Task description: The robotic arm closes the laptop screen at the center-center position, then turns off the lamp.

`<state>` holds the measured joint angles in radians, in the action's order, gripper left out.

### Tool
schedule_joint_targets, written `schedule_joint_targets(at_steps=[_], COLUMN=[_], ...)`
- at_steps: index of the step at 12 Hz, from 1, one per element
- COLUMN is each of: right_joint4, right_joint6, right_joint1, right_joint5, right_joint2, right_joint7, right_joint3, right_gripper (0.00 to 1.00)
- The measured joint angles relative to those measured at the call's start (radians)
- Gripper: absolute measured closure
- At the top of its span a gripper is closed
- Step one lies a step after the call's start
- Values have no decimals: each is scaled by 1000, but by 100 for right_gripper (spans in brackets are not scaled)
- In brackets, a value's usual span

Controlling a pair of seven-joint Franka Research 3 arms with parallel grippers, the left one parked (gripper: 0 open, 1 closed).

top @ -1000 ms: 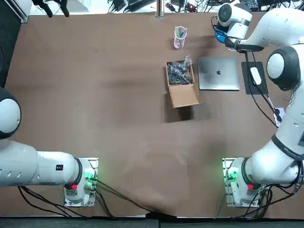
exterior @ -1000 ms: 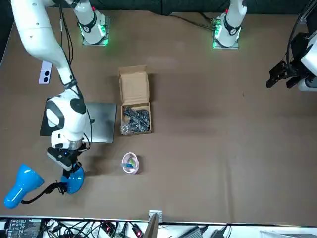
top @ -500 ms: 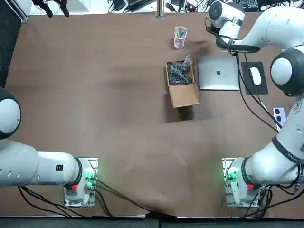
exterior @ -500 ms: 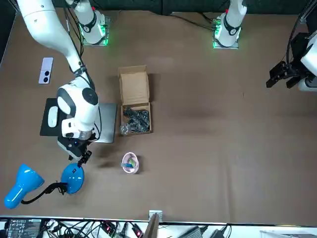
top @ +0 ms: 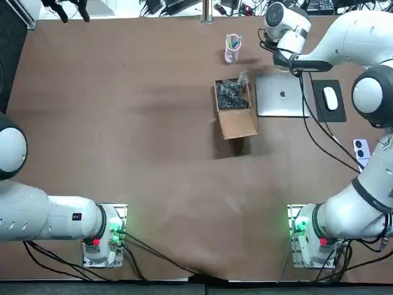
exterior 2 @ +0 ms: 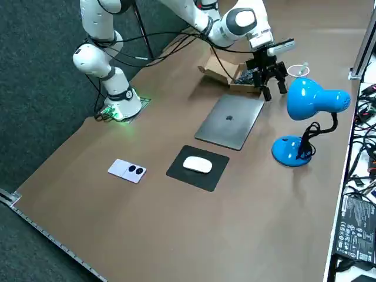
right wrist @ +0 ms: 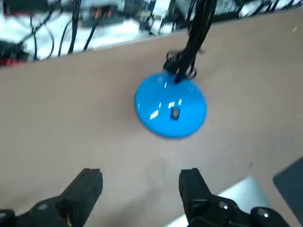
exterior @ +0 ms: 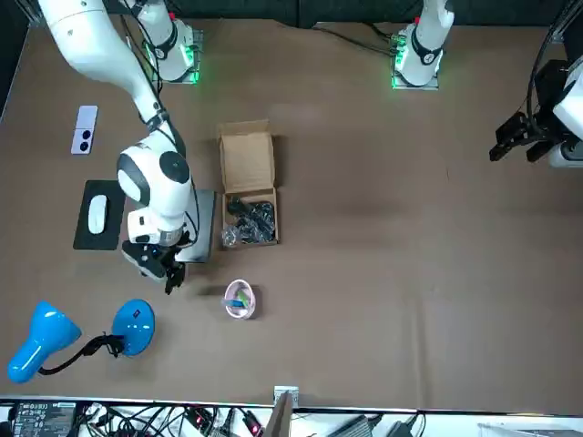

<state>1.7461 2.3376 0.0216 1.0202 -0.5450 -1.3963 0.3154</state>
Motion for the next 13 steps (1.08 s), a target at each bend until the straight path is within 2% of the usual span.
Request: schedule_joint_targets(at_steps=[3,7,13], right_joint4=[4,-16,-94], right_joint6=[-47,-226,-547], right_joint1=[-7,-13,-17], right_joint5=[-262,-576,-859], right_joint2=[49,133,273], right_joint7=[249,525,754], right_joint3=[1,1,3], right_gripper=[0,0,0])
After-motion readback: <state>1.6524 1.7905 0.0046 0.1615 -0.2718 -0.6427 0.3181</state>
